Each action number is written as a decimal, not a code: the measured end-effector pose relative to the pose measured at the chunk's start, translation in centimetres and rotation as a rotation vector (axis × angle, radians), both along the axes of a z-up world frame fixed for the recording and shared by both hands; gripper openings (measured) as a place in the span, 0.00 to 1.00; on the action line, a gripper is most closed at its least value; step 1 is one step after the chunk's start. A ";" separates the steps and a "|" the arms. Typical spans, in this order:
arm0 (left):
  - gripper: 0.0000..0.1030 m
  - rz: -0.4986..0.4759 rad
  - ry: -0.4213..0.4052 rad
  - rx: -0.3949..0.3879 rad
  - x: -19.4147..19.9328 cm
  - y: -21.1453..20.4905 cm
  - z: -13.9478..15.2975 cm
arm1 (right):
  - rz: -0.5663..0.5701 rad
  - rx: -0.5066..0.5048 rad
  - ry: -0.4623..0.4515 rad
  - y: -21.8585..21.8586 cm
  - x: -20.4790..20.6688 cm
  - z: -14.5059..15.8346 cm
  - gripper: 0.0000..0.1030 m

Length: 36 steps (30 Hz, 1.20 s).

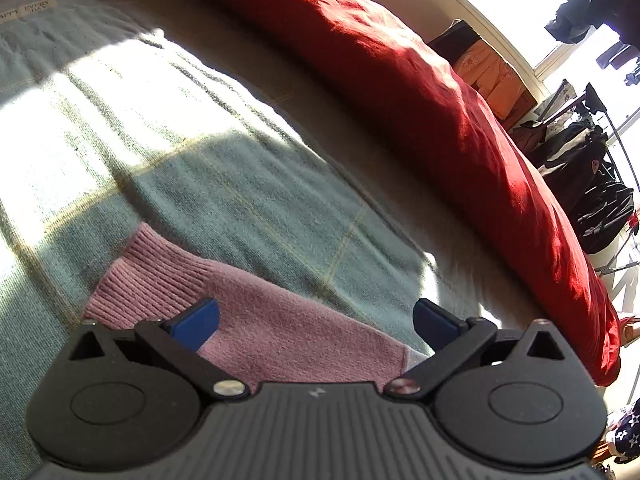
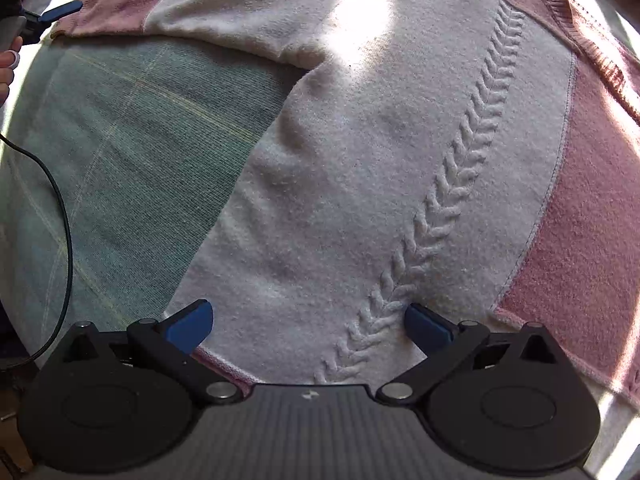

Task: Fold clothes

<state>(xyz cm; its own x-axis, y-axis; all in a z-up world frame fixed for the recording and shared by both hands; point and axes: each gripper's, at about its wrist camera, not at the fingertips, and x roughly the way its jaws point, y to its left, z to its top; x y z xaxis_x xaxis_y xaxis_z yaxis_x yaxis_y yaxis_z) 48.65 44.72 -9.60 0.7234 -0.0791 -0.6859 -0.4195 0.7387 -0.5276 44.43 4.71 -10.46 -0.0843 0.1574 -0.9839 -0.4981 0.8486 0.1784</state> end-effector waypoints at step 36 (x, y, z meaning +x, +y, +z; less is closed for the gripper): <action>0.99 -0.119 0.066 -0.035 -2.6 -0.7 -1.7 | 0.087 0.124 -0.062 1.1 -0.3 3.2 1.00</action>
<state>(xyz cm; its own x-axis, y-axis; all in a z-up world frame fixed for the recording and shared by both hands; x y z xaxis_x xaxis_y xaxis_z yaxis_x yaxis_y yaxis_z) 46.09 44.05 -11.34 0.6605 -0.1868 -0.7273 -0.3644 0.7671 -0.5279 44.15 5.83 -7.28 -0.0424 0.2731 -0.9610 -0.5818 0.7752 0.2460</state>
